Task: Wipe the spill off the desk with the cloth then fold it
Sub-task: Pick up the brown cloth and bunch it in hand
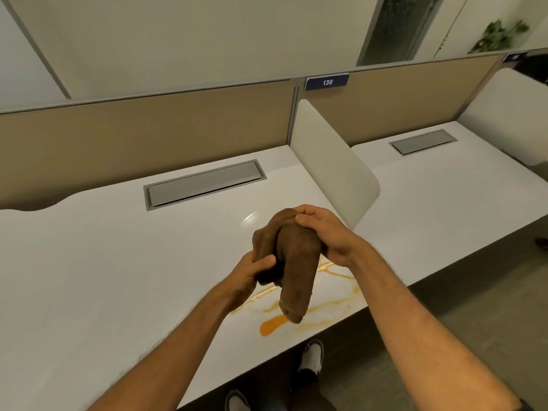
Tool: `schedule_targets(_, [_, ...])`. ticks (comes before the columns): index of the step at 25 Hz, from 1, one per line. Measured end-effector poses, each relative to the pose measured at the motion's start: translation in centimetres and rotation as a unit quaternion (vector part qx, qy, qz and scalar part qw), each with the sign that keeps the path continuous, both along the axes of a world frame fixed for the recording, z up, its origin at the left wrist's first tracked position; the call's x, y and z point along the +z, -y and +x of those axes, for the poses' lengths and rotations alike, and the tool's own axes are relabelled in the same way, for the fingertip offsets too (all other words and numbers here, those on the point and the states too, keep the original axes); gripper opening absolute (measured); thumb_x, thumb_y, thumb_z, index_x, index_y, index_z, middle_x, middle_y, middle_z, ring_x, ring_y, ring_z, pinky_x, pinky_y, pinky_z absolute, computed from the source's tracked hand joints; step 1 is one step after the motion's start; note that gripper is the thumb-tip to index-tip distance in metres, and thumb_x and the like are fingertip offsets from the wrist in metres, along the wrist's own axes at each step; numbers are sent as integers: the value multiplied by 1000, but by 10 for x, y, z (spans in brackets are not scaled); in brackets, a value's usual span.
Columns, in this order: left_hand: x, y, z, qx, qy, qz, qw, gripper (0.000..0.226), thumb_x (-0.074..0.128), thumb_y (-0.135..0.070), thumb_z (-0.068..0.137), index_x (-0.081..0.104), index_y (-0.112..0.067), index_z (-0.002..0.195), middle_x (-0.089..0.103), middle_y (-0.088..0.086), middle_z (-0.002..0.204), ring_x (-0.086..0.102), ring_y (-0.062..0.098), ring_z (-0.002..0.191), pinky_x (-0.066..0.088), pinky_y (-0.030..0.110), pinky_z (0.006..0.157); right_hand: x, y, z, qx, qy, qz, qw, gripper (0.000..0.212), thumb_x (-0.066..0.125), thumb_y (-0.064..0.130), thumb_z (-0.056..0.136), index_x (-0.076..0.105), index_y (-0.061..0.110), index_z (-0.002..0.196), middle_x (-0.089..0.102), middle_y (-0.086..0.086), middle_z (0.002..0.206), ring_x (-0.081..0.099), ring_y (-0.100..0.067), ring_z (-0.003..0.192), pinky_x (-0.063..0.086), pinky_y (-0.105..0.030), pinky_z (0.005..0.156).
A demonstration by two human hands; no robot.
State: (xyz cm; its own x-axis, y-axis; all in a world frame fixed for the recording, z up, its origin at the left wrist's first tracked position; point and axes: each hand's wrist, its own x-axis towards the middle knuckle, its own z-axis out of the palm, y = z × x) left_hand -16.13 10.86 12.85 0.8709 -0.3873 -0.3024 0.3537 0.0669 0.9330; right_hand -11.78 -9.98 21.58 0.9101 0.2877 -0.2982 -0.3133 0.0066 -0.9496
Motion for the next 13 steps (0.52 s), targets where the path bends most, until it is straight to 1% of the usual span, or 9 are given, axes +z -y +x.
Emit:
schedule_targets(1, [1,-1,-5,-8,-5,-10,1000,86,81,-78,62,65,-28,131,74,5,125,72,23,115,60,36,94,3,0,-8,-19,-8,13,1000,23,62,28,98,73,17,115,74,-9,117,71,-22,106,58,-32,83])
schedule_targets(3, [5,-1,-13,9,-22,-33,999,96,86,-73,59,62,-21,135,73,5,127,71,28,116,60,42,96,4,2,-22,-78,-31,12,996,24,66,35,96,75,21,113,75,-7,115,72,-23,107,61,-35,81])
schedule_targets(5, [9,-1,-22,51,-31,-27,998,98,89,-72,53,63,-21,133,74,2,125,72,27,115,60,42,98,1,7,-34,-153,-61,-41,986,20,70,38,93,76,28,110,75,-3,115,71,-23,105,63,-39,83])
schedule_targets(7, [12,1,-32,70,-30,3,997,89,90,-67,55,65,-24,128,76,0,122,72,24,113,61,40,96,-8,12,-50,-190,-63,-108,974,20,73,39,91,73,31,109,72,-3,120,70,-20,104,62,-39,85])
schedule_targets(9, [12,5,-42,75,-25,15,997,74,90,-59,64,66,-24,124,77,2,119,73,23,108,62,37,89,-15,15,-68,-174,-2,-175,969,38,74,44,89,64,33,124,62,2,134,63,-16,112,58,-28,81])
schedule_targets(10, [13,8,-47,79,-21,8,997,66,87,-54,70,67,-23,125,77,3,116,75,24,106,63,35,85,-18,17,-78,-151,55,-219,962,51,74,49,86,57,37,133,54,7,141,55,-13,120,52,-22,85])
schedule_targets(11, [15,11,-52,82,-17,-4,997,58,84,-47,76,67,-21,125,78,3,114,76,23,103,63,33,82,-20,18,-88,-111,121,-262,951,65,75,56,81,49,44,139,45,15,147,45,-10,130,44,-21,96])
schedule_targets(12, [18,13,-56,82,-14,-17,996,52,83,-42,81,67,-19,125,79,3,112,77,23,102,62,31,79,-22,16,-97,-52,181,-297,936,77,75,62,75,40,53,143,36,25,151,32,-5,138,34,-24,107])
schedule_targets(13, [20,15,-61,79,-13,-26,996,47,82,-38,84,68,-18,124,79,4,111,77,23,101,62,30,78,-23,13,-106,19,217,-325,920,88,75,66,70,30,61,145,28,35,151,21,1,142,25,-29,114])
